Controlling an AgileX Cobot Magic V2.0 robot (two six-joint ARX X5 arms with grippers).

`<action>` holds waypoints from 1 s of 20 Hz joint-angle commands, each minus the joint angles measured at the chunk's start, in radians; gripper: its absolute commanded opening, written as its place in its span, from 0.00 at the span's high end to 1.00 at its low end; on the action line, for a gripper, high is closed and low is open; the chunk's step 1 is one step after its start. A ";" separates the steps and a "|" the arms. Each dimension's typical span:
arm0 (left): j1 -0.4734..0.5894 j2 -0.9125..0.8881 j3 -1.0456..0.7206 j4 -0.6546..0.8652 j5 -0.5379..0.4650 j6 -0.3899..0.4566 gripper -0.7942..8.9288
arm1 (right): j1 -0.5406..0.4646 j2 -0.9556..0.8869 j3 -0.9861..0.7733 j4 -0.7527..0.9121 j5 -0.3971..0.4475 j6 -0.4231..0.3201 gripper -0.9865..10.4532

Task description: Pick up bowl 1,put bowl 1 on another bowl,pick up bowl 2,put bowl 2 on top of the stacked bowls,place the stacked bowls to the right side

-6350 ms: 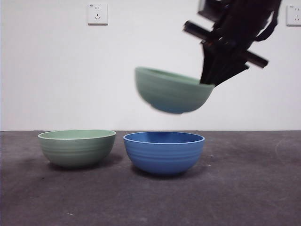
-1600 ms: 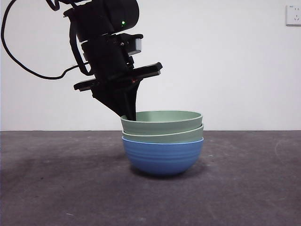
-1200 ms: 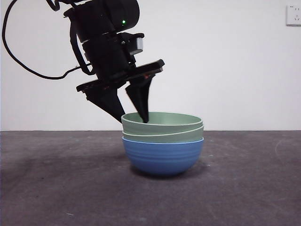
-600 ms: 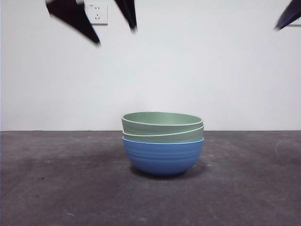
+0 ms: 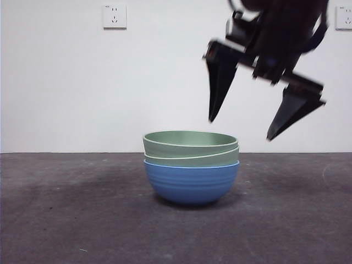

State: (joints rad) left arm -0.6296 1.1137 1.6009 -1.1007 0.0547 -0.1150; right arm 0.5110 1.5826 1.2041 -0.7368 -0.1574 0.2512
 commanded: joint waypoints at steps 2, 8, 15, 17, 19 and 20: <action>-0.004 -0.021 -0.001 -0.018 -0.002 0.011 0.46 | 0.002 0.064 -0.003 0.037 -0.003 0.046 0.45; -0.004 -0.025 -0.001 -0.038 -0.002 0.010 0.47 | 0.002 0.130 -0.003 0.088 -0.054 0.077 0.46; -0.004 -0.025 -0.001 -0.038 -0.002 0.010 0.47 | 0.002 0.158 -0.003 0.108 -0.054 0.091 0.56; -0.004 -0.025 -0.001 -0.039 -0.002 0.010 0.47 | 0.002 0.158 -0.003 0.108 -0.054 0.090 0.63; -0.004 -0.025 -0.001 -0.038 -0.002 0.010 0.47 | 0.002 0.158 -0.003 0.106 -0.055 0.091 0.66; -0.004 -0.025 -0.001 -0.038 -0.002 0.010 0.47 | 0.002 0.159 -0.003 0.102 -0.055 0.090 0.67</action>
State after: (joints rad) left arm -0.6296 1.0904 1.6009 -1.1393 0.0547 -0.1150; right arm 0.5110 1.7290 1.2041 -0.6342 -0.2100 0.3332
